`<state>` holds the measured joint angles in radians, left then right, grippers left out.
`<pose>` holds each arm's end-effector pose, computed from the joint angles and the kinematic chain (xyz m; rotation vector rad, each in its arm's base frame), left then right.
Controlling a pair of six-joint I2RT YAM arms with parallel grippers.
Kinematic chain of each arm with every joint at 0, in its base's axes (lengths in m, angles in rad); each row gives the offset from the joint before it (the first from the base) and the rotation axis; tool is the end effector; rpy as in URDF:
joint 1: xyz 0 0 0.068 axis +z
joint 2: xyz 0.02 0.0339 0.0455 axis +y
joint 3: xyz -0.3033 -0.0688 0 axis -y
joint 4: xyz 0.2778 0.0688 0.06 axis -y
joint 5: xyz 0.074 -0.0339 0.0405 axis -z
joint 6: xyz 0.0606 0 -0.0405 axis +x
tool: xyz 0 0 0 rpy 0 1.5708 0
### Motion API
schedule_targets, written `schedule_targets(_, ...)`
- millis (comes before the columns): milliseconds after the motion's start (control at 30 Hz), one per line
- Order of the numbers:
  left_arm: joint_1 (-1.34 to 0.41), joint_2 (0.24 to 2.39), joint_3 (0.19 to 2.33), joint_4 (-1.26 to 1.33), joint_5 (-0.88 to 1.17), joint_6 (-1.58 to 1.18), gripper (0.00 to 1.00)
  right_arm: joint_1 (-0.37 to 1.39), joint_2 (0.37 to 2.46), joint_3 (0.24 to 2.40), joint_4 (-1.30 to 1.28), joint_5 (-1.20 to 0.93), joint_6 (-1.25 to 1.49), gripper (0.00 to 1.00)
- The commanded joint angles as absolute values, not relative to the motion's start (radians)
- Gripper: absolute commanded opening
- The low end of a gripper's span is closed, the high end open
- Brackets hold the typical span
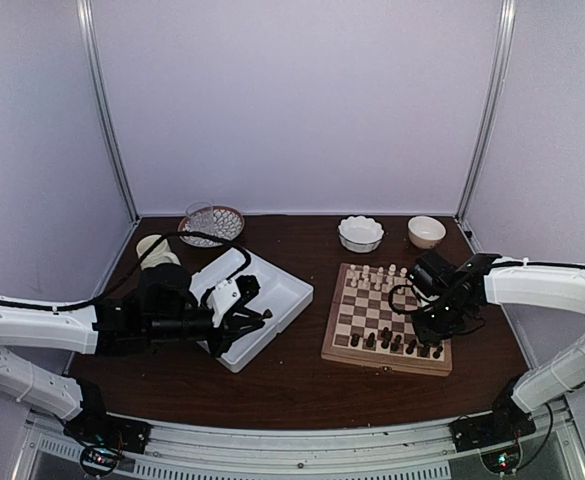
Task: Set up the chess pieces on the board
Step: Place the pawn at b7.
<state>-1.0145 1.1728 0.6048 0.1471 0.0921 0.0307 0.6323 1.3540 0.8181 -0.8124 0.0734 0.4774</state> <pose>0.1492 -0.2505 0.2393 1.0831 1.7569 -0.7152 0.2075 0.1465 0.1883 -0.2135 2.9051 0.0805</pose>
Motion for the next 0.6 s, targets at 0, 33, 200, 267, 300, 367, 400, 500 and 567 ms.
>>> schedule_targets(0,-1.018,1.179,0.639,0.149,0.11,0.023,0.0,0.624,1.366,0.825,-0.802,0.077,0.471,0.16)
schedule_targets(33,-1.017,1.179,0.64,0.147,0.111,0.023,0.0,0.624,1.368,0.825,-0.802,0.077,0.471,0.17)
schedule_targets(200,-1.017,1.181,0.641,0.145,0.112,0.023,0.0,0.624,1.369,0.836,-0.813,0.084,0.47,0.23)
schedule_targets(267,-1.018,1.182,0.641,0.144,0.112,0.023,0.0,0.624,1.362,0.846,-0.824,0.088,0.469,0.24)
schedule_targets(300,-1.018,1.181,0.641,0.144,0.111,0.023,0.0,0.624,1.359,0.852,-0.832,0.092,0.47,0.24)
schedule_targets(367,-1.018,1.181,0.641,0.144,0.113,0.023,0.0,0.625,1.348,0.868,-0.848,0.098,0.468,0.24)
schedule_targets(400,-1.018,1.182,0.642,0.144,0.113,0.023,0.0,0.624,1.343,0.881,-0.862,0.1,0.465,0.25)
schedule_targets(500,-1.017,1.183,0.643,0.143,0.114,0.022,0.0,0.624,1.32,0.944,-0.921,0.122,0.458,0.27)
schedule_targets(567,-1.017,1.183,0.643,0.143,0.114,0.022,0.0,0.624,1.296,0.983,-0.957,0.135,0.455,0.28)
